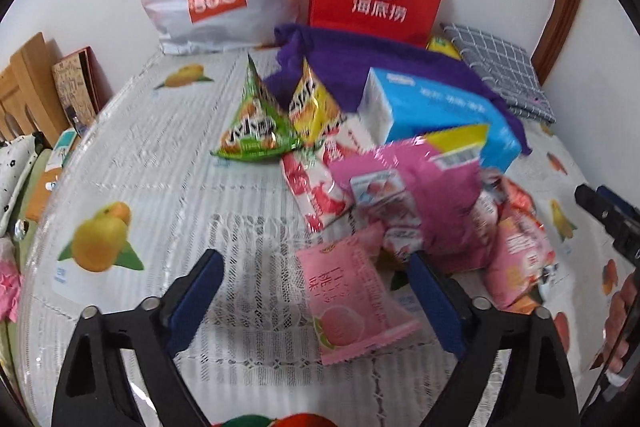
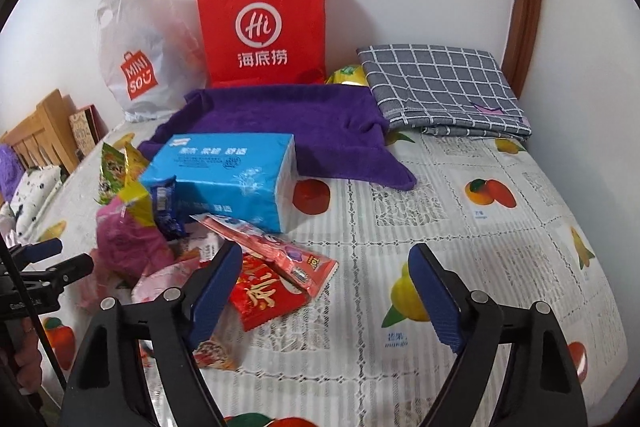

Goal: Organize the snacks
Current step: 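Grasp the pink peach candy with the left gripper while the right grasps the pink lollipop packet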

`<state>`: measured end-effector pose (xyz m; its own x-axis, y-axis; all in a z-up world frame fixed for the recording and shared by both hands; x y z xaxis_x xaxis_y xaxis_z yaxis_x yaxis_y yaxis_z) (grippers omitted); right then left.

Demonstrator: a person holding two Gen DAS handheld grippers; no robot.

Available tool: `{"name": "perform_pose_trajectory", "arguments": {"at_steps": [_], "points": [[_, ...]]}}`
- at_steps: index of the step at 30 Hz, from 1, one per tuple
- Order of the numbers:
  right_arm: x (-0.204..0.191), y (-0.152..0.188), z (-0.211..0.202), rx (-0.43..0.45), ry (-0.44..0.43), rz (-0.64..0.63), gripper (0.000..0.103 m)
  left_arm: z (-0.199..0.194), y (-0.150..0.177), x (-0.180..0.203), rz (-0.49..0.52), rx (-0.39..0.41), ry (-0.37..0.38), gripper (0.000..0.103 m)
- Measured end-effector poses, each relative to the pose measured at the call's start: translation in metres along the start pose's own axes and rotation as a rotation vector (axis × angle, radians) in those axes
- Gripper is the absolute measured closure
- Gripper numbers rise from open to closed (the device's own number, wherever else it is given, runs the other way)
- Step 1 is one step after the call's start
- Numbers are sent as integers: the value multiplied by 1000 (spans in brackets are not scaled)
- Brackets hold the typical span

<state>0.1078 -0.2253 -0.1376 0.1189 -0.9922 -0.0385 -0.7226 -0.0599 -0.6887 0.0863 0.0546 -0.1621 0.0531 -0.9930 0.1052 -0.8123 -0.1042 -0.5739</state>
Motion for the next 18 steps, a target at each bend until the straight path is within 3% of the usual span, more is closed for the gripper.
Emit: {"name": "perform_pose_trajectory", "arguments": {"at_steps": [2, 3, 6, 11, 18], "points": [[1, 0, 7, -8, -8, 0, 19, 6, 3, -1, 3, 1, -1, 20], [1, 0, 10, -19, -15, 1, 21, 8, 6, -3, -2, 1, 3, 31], [2, 1, 19, -42, -33, 5, 30, 9, 11, -10, -22, 18, 57, 39], [2, 2, 28, -53, -43, 4, 31, 8, 8, -16, 9, 33, 54, 57], [-3, -1, 37, -74, -98, -28, 31, 19, -5, -21, 56, 21, -13, 60]]}}
Point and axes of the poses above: each gripper's, at about its wrist camera, not at the fingertips, and z roughly the way its jaws point, x to its right, y to its underside, the point moved 1 cm from there along z, roughly the way its jaws point
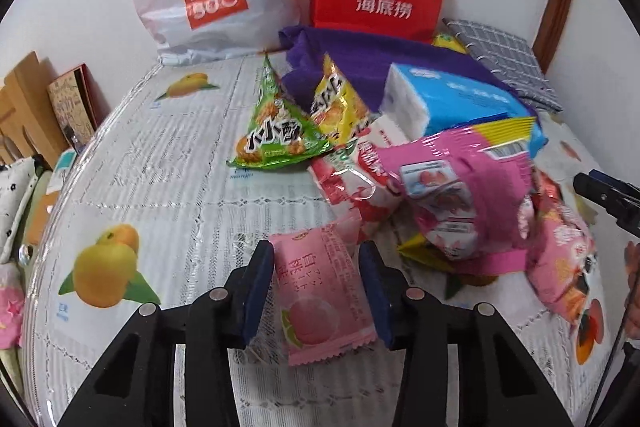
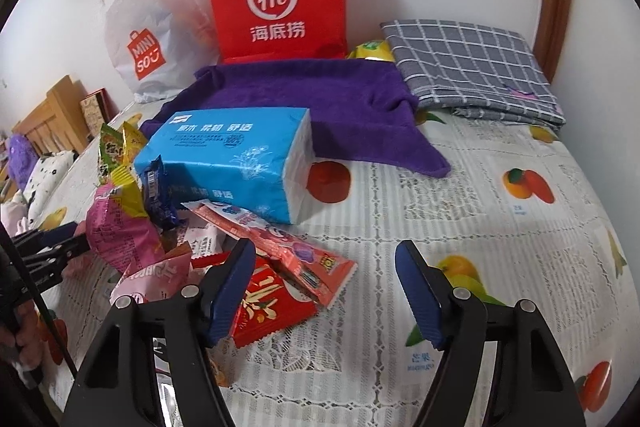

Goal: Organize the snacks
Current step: 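Grasp the pink peach candy with the left gripper while the right grasps the pink lollipop packet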

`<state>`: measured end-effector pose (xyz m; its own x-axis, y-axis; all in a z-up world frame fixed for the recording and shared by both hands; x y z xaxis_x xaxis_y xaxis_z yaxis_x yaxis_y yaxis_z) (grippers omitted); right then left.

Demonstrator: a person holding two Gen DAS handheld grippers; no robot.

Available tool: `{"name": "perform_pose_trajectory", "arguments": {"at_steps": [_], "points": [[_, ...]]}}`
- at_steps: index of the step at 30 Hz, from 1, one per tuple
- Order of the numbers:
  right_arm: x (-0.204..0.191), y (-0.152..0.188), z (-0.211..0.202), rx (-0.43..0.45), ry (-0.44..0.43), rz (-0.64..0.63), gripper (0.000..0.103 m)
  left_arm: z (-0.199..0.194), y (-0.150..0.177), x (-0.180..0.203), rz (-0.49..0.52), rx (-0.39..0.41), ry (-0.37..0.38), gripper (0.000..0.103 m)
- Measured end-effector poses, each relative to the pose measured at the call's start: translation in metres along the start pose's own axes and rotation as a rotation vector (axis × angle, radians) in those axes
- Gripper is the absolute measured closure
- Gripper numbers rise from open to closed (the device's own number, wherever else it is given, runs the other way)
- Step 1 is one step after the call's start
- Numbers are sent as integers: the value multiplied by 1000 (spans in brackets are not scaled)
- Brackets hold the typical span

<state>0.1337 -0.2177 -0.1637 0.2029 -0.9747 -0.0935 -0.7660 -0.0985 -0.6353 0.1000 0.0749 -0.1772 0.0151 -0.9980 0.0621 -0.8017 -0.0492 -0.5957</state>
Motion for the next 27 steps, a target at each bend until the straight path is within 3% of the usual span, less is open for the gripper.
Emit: {"name": "perform_pose_trajectory", "arguments": {"at_steps": [4, 11, 17, 19, 21, 27], "points": [[-7, -4, 7, -21, -33, -37, 31, 5, -1, -6, -35, -12, 22, 59], [-19, -8, 22, -58, -84, -70, 31, 7, 0, 3, 3, -18, -20, 59], [-26, -11, 47, -152, -138, -91, 31, 8, 0, 5, 12, -23, -30, 59], [-26, -14, 51, -161, -155, -79, 39, 8, 0, 6, 16, -24, -33, 59], [-24, -16, 54, -182, -170, -72, 53, 8, 1, 6, 15, -23, -33, 59], [-12, -18, 29, -149, -156, -34, 81, 7, 0, 4, 9, -24, -24, 59]]}}
Point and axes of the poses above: each gripper's, at about its wrist camera, not at the fingertips, and z roughly the way its jaws point, x to its right, y to its underside, the point moved 1 cm from there along z, roughly the way its jaws point
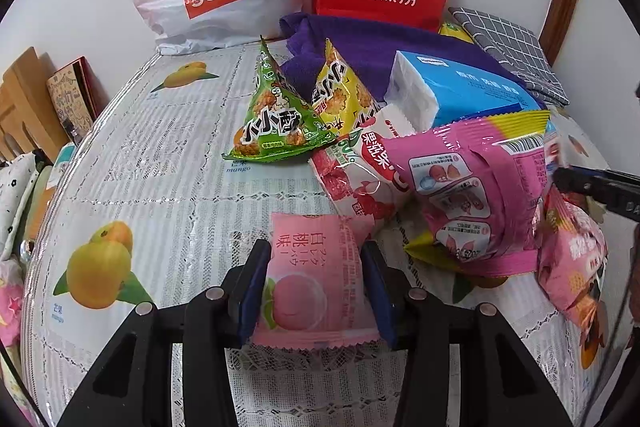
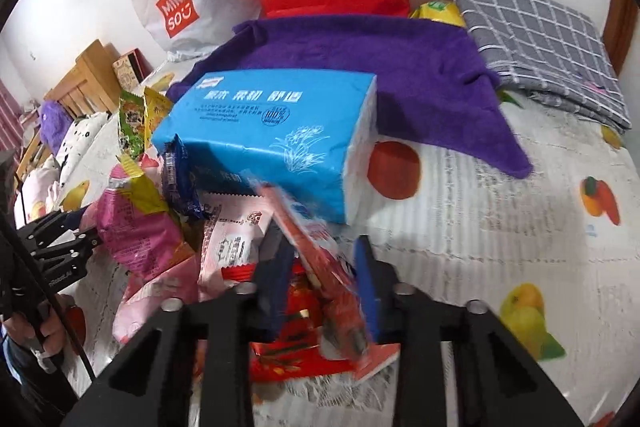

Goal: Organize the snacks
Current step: 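Grasp the pink peach candy with the left gripper while the right grasps the pink lollipop packet, then lift both held packets and carry them toward the purple towel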

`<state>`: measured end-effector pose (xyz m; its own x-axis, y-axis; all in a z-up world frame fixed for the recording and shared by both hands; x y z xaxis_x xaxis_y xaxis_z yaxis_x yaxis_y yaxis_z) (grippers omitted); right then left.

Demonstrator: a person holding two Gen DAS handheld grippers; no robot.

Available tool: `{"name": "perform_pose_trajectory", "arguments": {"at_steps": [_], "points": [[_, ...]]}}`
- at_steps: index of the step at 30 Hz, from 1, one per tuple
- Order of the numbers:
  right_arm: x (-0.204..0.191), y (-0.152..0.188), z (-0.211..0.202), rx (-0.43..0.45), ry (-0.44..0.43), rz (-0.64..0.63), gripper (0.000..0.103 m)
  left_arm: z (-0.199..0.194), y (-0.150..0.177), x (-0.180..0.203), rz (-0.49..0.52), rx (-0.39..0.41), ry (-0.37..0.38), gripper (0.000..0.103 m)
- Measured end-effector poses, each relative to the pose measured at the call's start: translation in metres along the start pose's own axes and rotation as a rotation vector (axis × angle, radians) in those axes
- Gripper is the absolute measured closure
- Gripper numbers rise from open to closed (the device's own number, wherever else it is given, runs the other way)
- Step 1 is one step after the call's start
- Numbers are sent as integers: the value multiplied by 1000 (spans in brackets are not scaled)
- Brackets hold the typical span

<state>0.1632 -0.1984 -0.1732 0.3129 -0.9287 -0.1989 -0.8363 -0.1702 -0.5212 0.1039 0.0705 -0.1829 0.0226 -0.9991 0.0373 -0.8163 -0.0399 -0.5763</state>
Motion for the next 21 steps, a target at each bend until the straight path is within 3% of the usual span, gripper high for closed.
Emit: {"name": "perform_pose_trajectory", "arguments": {"at_steps": [6, 10, 13, 15, 21], "points": [[32, 20, -32, 12, 68, 103, 85, -1, 0, -2, -12, 0, 14, 59], [50, 35, -27, -24, 111, 145, 84, -1, 0, -3, -12, 0, 15, 59], [52, 43, -19, -37, 134, 132, 79, -1, -1, -2, -5, -3, 7, 59], [50, 48, -13, -50, 137, 116, 67, 0, -1, 0, 1, -4, 2, 58], [47, 61, -22, -21, 144, 82, 58, 0, -2, 4, 21, -9, -16, 54]]}}
Point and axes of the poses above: each gripper's, at about its wrist camera, not at the fingertips, and z roughly the way its jaws point, x to its right, y to its underside, the point moved 1 cm from there along z, roughly the way its jaws point
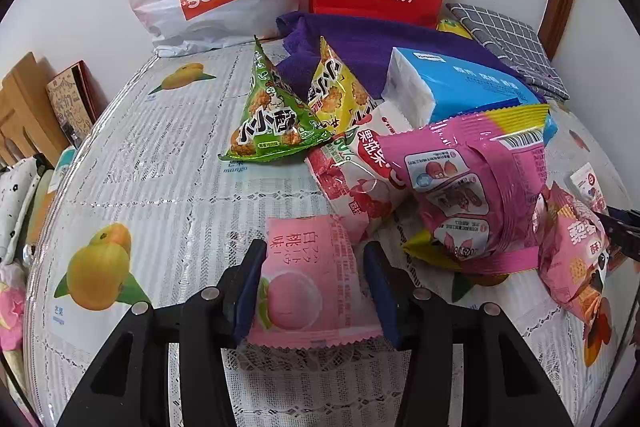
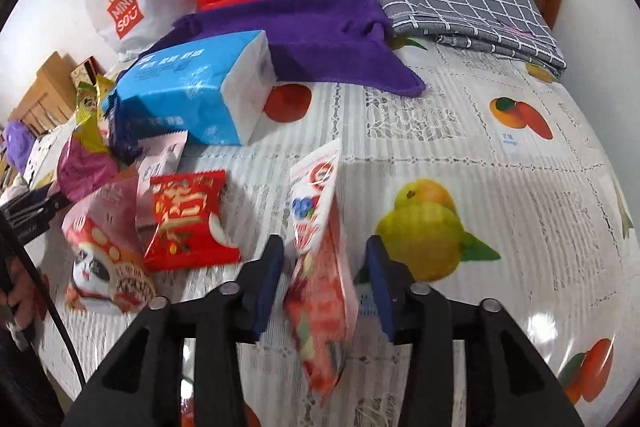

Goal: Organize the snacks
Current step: 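Lift both held packets and carry them toward the purple towel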

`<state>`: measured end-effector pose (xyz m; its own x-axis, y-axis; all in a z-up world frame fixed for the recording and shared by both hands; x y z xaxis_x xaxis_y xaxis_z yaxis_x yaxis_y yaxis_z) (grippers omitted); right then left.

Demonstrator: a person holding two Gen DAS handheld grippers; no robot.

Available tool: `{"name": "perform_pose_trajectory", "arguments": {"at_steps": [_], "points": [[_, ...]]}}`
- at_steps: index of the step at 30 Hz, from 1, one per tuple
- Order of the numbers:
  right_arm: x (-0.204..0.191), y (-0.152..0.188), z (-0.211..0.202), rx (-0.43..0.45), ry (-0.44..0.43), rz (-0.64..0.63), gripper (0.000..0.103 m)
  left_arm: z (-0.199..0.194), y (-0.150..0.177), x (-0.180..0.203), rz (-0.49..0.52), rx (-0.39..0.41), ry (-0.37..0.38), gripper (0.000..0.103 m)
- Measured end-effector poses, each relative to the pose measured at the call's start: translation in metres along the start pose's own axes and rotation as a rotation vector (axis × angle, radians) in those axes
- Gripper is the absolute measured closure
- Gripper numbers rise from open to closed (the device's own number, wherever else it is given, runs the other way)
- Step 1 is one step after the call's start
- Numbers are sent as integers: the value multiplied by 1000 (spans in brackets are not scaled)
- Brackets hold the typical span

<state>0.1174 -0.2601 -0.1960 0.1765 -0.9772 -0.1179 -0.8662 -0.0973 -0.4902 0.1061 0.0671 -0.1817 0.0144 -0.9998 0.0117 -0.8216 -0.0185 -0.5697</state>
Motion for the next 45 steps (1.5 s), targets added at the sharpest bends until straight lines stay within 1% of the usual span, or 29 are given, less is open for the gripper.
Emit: {"name": "perform_pose_trajectory", "arguments": {"at_steps": [1, 2, 3, 5, 7, 8, 9, 12, 16, 19, 23, 28, 35, 38, 40, 45], "points": [[1, 3, -1, 3, 1, -1, 58, 0, 0, 0, 0, 0, 2, 52], [0, 5, -2, 7, 2, -7, 58, 0, 0, 1, 1, -3, 13, 43], [0, 8, -3, 14, 6, -15, 58, 1, 0, 3, 5, -7, 23, 37], [1, 10, -4, 30, 8, -12, 60, 0, 1, 5, 4, -7, -2, 37], [4, 12, -5, 44, 32, 5, 70, -2, 3, 5, -7, -3, -6, 40], [5, 12, -5, 50, 43, 14, 78, -3, 4, 3, -16, 1, -7, 51], [9, 11, -6, 56, 27, 37, 79, -6, 5, 0, -30, 8, -9, 57], [17, 10, -7, 67, -1, 94, 80, -11, 10, -6, -60, 11, 26, 60], [16, 10, -10, 72, 2, 97, 81, -18, 12, -7, -71, -9, 39, 60], [19, 8, -16, 80, -16, 115, 81, -24, 9, -7, -91, -22, 64, 61], [19, 3, -30, 104, -28, 128, 81, -40, 0, -3, -86, 4, 70, 61], [13, -5, -52, 153, 4, 108, 81, -61, -18, 7, -65, 46, 90, 61], [5, -18, -71, 191, -9, 127, 81, -78, -46, 31, -16, 90, 145, 61], [-6, -25, -76, 198, -19, 113, 81, -82, -58, 43, 11, 107, 173, 61], [-18, -30, -79, 201, -39, 94, 81, -84, -67, 51, 29, 113, 189, 61], [-46, -44, -87, 238, -81, 46, 81, -88, -84, 69, 83, 142, 194, 60]]}}
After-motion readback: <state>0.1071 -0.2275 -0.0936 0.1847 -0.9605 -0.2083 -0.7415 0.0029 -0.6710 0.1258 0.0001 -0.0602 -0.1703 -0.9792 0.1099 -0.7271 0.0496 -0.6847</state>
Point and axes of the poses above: each gripper's, at about its wrist camera, not at the fingertips, and z roughly the way its jaws point, x to its right, y to its underside, the point moved 1 cm from there along z, roughly the way its jaws point
